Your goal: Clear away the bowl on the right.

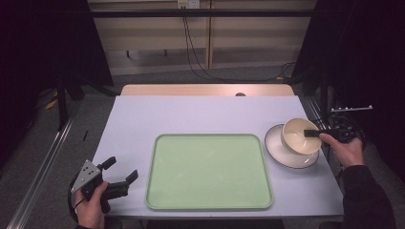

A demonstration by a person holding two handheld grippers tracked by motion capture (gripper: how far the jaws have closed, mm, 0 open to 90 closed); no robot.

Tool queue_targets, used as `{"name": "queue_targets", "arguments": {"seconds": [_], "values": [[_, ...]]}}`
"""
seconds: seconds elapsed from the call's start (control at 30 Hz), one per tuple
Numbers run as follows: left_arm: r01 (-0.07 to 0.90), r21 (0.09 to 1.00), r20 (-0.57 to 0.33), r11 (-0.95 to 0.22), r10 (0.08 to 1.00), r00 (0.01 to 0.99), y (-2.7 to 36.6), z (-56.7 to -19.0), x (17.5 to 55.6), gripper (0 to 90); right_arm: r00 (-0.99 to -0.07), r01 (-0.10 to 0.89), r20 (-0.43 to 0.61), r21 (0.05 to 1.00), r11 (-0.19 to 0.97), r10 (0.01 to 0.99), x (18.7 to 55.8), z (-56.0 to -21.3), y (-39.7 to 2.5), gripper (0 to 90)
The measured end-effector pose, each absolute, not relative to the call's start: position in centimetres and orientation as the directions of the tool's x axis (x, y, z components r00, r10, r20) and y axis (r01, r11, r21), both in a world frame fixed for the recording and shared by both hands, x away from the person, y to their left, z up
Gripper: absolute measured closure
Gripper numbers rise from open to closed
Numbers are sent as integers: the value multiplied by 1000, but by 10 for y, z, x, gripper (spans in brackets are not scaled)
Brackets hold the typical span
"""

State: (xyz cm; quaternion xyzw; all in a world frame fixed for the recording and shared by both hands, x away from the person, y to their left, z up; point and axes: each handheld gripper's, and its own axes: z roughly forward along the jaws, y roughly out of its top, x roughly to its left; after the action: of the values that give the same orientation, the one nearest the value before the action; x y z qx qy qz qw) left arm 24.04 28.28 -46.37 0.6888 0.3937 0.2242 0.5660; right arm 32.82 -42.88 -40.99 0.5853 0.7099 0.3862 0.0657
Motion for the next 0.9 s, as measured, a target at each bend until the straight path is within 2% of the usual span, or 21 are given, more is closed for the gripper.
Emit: {"name": "queue_targets", "arguments": {"seconds": [0.9], "values": [[284,957,-132,-52,795,591,282,-464,241,6,-371,740,349,671,47,860,328,-383,-408,837]]}}
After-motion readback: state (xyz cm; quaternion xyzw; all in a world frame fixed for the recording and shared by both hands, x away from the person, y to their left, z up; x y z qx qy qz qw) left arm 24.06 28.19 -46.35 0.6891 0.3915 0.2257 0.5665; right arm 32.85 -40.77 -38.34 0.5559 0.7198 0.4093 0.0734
